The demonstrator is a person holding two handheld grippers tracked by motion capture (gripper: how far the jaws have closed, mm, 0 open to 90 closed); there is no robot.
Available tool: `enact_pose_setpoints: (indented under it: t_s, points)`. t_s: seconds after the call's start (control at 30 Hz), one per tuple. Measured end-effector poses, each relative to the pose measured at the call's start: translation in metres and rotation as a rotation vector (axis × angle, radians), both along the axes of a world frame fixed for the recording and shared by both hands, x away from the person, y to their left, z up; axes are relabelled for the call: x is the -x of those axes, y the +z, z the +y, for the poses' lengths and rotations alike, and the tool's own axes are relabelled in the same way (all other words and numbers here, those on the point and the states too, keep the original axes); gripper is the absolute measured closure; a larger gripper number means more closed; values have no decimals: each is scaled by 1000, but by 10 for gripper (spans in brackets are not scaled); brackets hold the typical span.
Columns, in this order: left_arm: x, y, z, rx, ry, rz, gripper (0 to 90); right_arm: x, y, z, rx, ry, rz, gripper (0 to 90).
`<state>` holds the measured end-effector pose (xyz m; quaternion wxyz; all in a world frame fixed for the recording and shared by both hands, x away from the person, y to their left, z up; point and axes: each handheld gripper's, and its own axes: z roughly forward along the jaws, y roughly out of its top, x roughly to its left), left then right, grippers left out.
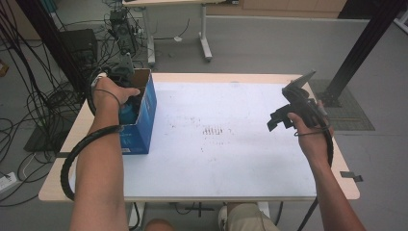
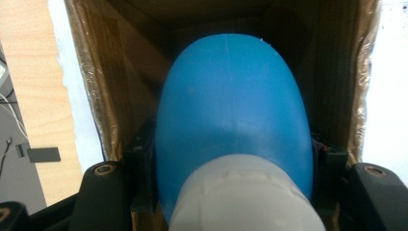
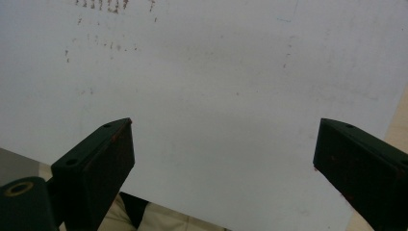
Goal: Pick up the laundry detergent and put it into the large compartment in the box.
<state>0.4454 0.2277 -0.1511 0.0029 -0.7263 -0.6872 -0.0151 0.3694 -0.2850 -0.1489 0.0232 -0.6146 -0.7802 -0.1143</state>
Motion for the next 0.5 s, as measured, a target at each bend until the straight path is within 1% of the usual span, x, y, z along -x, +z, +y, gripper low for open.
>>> enact_pose_setpoints:
  t_s: [0.27,0.5]
  points:
    - [0,-7,0,1,-12,8,375,0,-1,0,3,-3,2,71]
    - [3,-8,1,3,-12,2,374,1,-1,-1,2,0,0,71]
